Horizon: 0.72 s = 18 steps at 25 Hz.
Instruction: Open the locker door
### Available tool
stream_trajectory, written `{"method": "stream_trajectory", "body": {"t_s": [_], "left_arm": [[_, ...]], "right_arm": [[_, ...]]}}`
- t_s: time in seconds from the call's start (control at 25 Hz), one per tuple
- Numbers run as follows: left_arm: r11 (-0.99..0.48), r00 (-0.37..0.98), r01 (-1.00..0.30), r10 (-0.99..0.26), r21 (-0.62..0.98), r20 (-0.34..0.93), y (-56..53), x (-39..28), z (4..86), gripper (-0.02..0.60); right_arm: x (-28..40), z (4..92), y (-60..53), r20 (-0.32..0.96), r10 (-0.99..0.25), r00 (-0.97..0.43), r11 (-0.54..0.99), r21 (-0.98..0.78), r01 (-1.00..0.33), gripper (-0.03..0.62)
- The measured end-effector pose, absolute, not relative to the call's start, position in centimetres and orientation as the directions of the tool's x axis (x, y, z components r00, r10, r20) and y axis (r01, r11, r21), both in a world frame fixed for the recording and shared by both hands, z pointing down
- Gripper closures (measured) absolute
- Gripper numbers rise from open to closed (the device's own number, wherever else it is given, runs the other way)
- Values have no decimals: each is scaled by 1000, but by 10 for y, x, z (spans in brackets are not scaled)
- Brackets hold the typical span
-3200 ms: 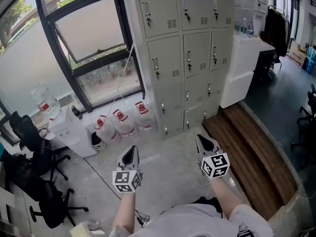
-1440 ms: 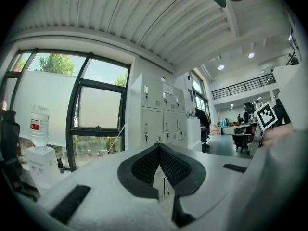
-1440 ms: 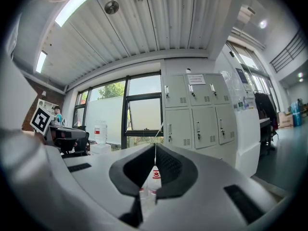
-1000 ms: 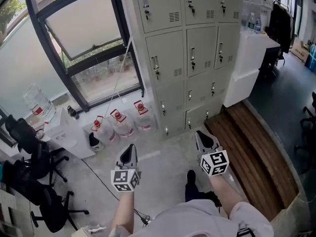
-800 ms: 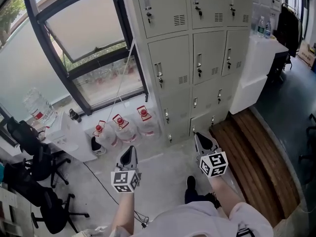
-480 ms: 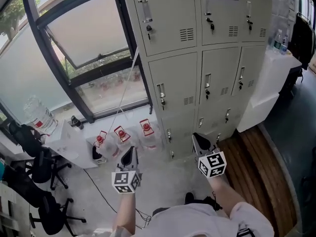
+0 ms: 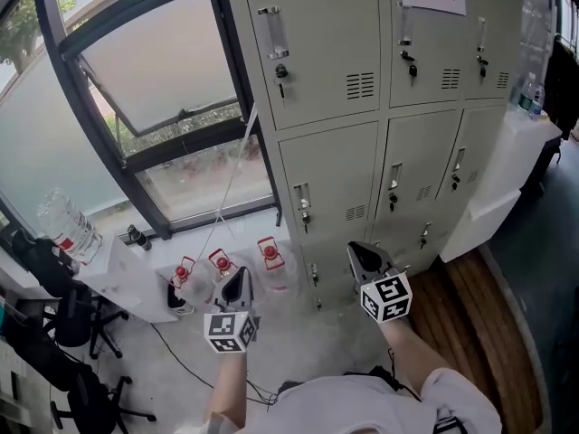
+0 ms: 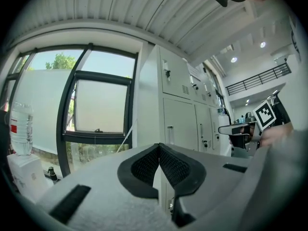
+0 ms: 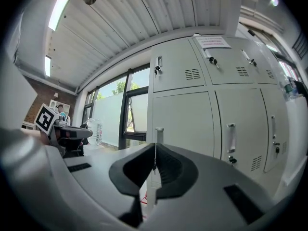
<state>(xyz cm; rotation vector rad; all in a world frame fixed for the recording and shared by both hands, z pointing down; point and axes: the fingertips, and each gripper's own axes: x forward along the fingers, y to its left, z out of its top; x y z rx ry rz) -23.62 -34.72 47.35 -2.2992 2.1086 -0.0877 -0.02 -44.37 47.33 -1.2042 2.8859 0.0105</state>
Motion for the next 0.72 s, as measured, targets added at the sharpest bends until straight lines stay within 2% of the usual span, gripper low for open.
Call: {"method": "stream_trajectory", "body": {"t_s": [0.48, 0.52, 0.56, 0.6, 0.72], "left_arm": [[-155, 153, -986, -988, -65, 38, -363, -288, 472, 579], [-159, 157, -985, -987, -64, 36, -363, -289, 472, 579], [-164, 162, -985, -986, -62, 35, -364, -290, 472, 578], [-168, 166, -984, -986, -61, 34, -365, -291, 473, 578], [-173, 172, -983, -985, -56, 26, -366, -291, 474, 579]], "right_arm": [[-56, 467, -444, -19, -728, -685, 685, 22, -729, 577], [-58, 465, -442, -25, -727, -686, 686, 28, -727, 550], [-60, 463, -442, -28, -726, -687, 686, 30, -727, 463], [-61, 461, -441, -27, -726, -687, 686, 31, -727, 416], [-62, 456, -440, -15, -724, -690, 689, 40, -724, 405]]}}
